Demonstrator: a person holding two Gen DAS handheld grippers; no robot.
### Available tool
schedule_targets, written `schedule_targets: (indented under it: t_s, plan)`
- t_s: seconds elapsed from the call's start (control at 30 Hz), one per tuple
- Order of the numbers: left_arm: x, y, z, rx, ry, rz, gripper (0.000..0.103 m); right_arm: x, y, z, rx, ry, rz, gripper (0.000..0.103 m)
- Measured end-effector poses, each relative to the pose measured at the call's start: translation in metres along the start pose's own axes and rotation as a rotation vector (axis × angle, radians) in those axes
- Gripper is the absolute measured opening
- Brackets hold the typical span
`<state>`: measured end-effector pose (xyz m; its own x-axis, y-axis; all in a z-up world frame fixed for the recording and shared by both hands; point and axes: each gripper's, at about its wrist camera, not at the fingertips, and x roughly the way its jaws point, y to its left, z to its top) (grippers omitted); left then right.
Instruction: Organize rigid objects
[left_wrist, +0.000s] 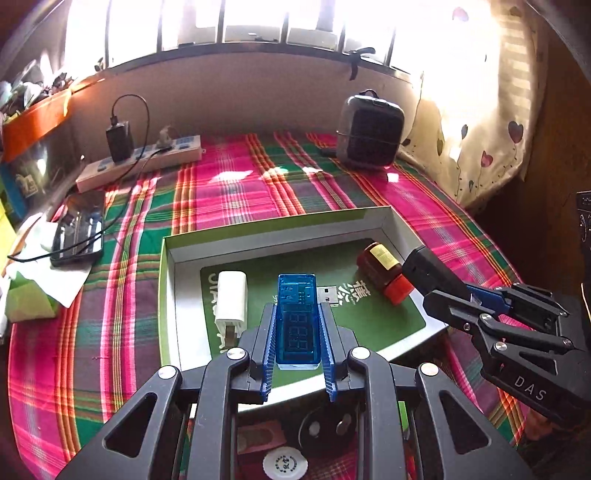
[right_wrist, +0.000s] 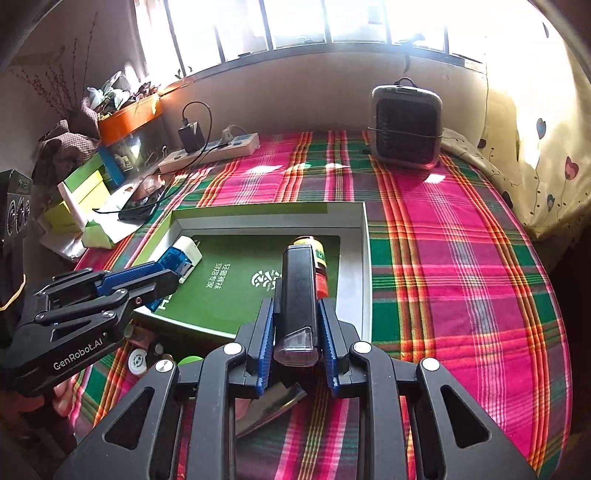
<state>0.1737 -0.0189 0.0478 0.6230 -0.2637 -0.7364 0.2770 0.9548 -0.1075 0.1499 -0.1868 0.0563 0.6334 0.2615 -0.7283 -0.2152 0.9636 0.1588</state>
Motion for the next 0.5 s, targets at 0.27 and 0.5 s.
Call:
schedule_targets:
  t_s: [0.27,0.5]
  plan:
    - [0.021,0.007,0.014,-0.008,0.022,0.0,0.021,0.022,0.005,0.011,-0.014,0.028,0.024,0.025]
    - [0.039,0.012,0.021,-0.013,0.046,0.007,0.021,0.04,0.007,0.015,-0.011,0.057,0.049,0.025]
